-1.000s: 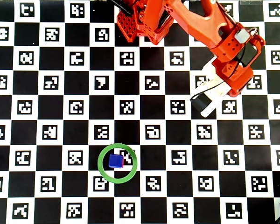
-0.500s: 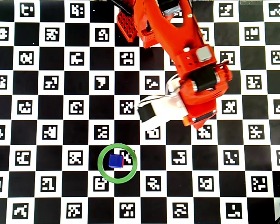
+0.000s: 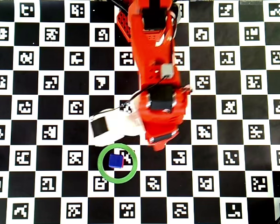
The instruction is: Grab the red cube then put it in the green circle then put the blue cube on top and finally the orange cube on top
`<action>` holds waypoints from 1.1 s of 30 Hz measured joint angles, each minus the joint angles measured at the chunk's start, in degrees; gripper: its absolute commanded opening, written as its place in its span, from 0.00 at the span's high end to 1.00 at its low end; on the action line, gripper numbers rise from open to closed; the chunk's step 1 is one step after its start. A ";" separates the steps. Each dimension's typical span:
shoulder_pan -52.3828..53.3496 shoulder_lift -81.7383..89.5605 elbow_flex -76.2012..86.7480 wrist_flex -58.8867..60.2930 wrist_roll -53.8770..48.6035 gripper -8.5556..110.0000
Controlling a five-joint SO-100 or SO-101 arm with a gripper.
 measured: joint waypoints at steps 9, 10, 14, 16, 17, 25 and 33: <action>5.80 -10.63 -11.34 0.00 -0.44 0.88; 5.98 -11.43 -12.22 0.00 -0.18 0.88; 6.24 -14.15 -15.21 0.00 1.49 0.88; 6.24 -14.94 -15.47 0.00 2.46 0.88; 6.24 -15.21 -15.47 0.00 2.99 0.88; 6.15 -16.79 -15.03 -1.14 7.47 0.88; 6.15 -16.79 -11.78 -5.19 8.79 0.88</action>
